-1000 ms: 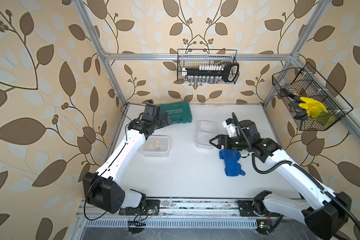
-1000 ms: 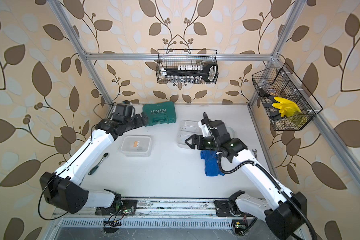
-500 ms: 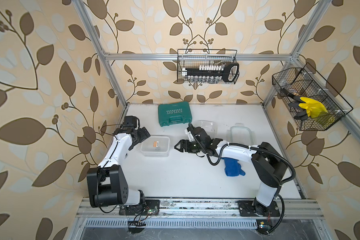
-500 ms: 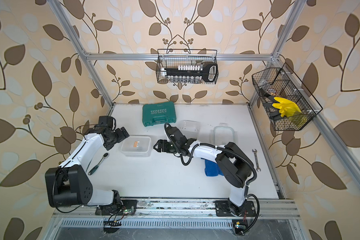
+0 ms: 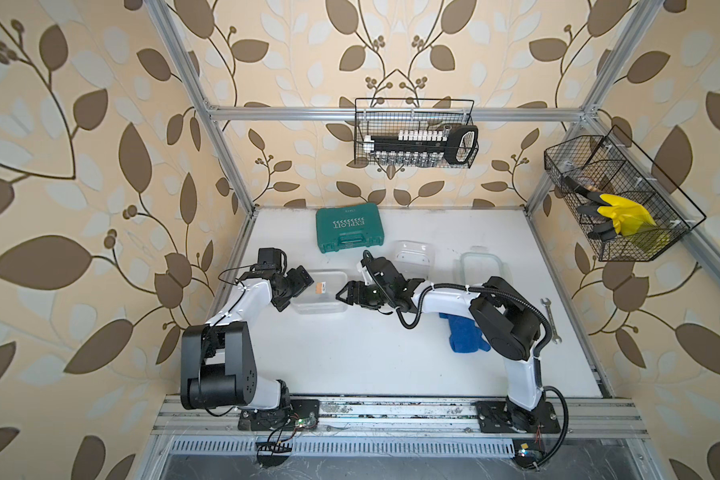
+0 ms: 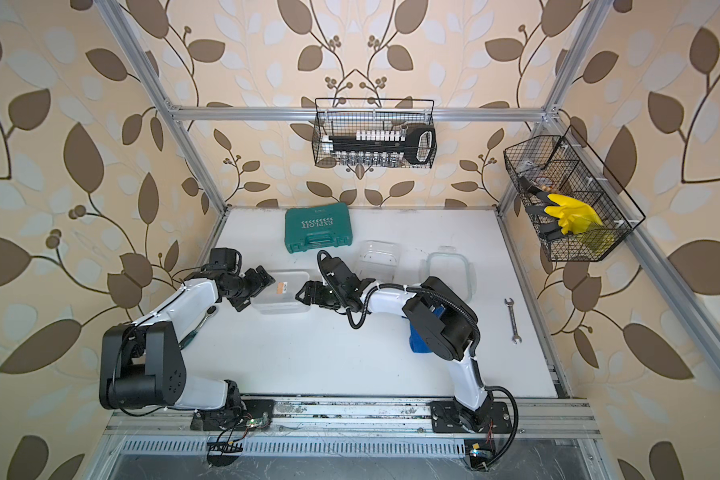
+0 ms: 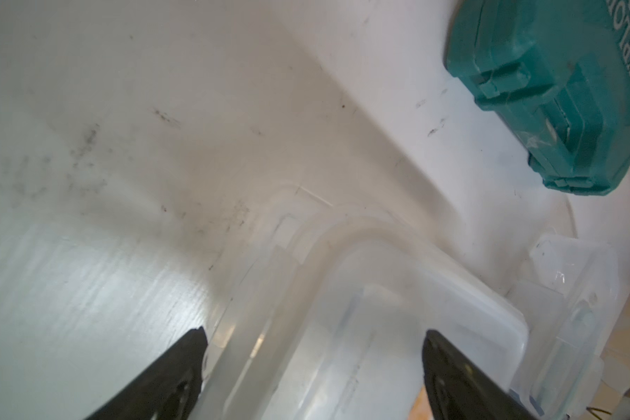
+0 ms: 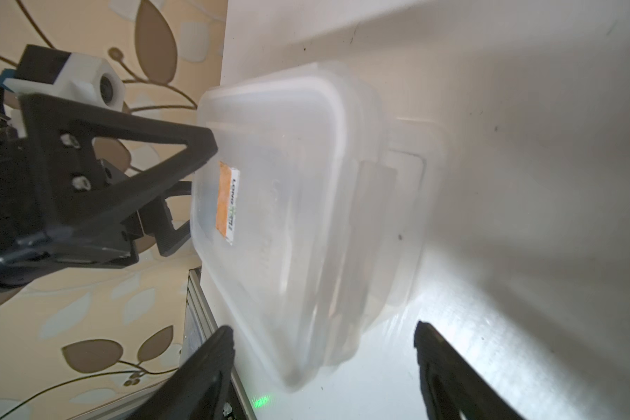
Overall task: Wipe the insides of the lunch boxes
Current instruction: Adjust the lunch box at the center of the board.
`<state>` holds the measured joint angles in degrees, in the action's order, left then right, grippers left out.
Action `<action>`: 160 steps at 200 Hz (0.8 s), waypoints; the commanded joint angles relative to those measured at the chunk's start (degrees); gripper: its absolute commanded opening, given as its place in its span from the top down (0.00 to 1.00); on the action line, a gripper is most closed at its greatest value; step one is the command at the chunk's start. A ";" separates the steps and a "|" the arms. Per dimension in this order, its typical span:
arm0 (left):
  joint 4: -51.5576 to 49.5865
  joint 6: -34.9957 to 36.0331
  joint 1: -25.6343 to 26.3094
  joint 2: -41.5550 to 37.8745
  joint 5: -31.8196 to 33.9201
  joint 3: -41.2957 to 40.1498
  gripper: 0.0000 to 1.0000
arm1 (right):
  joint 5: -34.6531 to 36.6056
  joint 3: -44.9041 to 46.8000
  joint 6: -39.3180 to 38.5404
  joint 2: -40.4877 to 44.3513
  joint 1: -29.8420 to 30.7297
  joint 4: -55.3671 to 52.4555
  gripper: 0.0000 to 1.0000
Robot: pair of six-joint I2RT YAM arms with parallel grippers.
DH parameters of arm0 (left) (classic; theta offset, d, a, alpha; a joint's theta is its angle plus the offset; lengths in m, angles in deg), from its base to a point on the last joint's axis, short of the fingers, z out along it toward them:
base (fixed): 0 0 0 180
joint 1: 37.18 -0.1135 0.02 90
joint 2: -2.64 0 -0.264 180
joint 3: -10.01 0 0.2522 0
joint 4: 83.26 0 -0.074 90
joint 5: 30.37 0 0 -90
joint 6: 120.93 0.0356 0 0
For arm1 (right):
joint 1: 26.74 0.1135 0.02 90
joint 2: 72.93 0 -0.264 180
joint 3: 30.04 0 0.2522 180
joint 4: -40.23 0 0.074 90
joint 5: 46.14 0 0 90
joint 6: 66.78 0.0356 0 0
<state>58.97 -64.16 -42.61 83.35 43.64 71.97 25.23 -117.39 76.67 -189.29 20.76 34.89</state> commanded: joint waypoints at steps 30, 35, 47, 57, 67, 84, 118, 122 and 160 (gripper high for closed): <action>3.12 -3.00 3.47 -6.95 -4.26 -3.56 0.08 | 1.43 -2.18 -1.87 1.58 -1.39 -5.40 0.25; 3.74 -3.21 3.62 -7.24 -4.60 -3.85 0.08 | 1.90 -1.75 -2.31 2.28 -1.45 -5.99 0.26; 5.05 -3.26 3.85 -7.19 -5.28 -4.13 0.08 | 2.88 -1.15 -3.28 3.80 -1.49 -8.49 0.26; 6.08 -3.31 4.09 -6.60 -6.32 -3.96 0.08 | 3.46 -1.13 -5.46 4.72 -1.54 -11.03 0.28; 6.55 -3.31 4.30 -5.73 -6.83 -3.43 0.08 | 3.67 -0.84 -6.29 5.58 -1.46 -12.84 0.28; 6.90 -3.25 4.48 -4.58 -7.43 -2.69 0.08 | 4.16 0.50 -6.65 6.93 -1.54 -13.35 0.28; 6.44 -2.51 4.64 -5.34 -7.69 -1.95 0.08 | 4.74 1.38 -6.69 8.59 -1.76 -13.39 0.28; 6.31 -2.36 4.68 -5.52 -7.66 -1.94 0.08 | 4.78 1.28 -6.77 8.71 -1.80 -13.39 0.28; 3.01 -1.13 4.64 -5.88 -4.46 -1.23 0.06 | 8.45 1.02 -9.00 10.58 -2.20 -17.91 0.27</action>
<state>63.52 -66.85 -38.59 78.76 37.61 68.65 29.79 -117.26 70.18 -181.40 19.04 21.12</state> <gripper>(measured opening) 0.936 0.723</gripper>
